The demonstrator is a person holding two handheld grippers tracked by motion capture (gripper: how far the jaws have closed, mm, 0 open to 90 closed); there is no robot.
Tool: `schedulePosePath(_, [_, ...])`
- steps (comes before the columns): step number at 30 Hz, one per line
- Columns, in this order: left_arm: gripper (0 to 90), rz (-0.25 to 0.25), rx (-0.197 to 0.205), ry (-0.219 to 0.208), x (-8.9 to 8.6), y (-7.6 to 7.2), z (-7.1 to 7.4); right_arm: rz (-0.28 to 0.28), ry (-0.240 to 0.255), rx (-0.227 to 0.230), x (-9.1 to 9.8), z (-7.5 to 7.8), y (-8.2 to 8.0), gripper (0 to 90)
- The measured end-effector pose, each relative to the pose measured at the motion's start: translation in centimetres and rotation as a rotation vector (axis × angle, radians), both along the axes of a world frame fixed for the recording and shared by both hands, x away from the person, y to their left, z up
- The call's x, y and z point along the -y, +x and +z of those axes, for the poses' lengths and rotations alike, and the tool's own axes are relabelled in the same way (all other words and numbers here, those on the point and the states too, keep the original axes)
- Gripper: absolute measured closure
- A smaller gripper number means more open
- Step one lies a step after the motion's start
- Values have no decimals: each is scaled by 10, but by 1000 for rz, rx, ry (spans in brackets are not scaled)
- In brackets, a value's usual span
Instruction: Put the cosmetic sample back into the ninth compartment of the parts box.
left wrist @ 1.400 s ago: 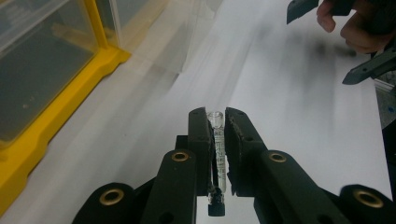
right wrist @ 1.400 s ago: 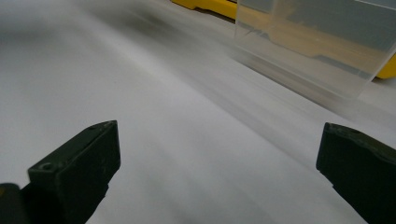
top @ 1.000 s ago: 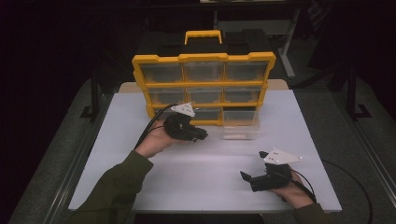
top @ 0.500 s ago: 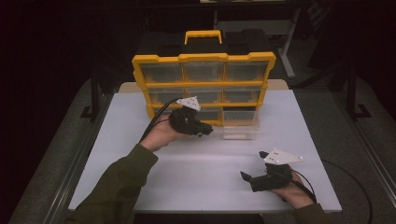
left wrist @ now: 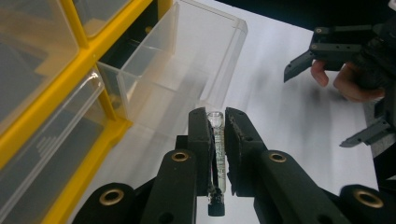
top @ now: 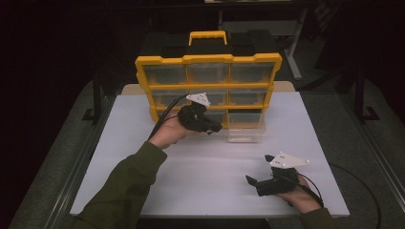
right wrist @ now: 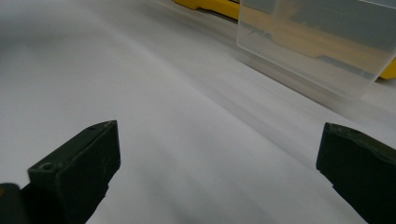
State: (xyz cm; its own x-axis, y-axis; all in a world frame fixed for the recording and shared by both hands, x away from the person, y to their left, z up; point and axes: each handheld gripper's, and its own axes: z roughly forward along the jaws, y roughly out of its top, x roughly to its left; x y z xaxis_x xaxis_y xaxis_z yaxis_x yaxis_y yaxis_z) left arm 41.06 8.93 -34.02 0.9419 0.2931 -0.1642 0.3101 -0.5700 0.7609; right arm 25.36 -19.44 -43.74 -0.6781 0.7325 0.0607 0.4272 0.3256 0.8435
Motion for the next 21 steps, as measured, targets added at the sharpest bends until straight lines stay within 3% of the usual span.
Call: schedulePosePath(21, [813,4,0,7,27,15,3,7,8,7,0,1,0,0])
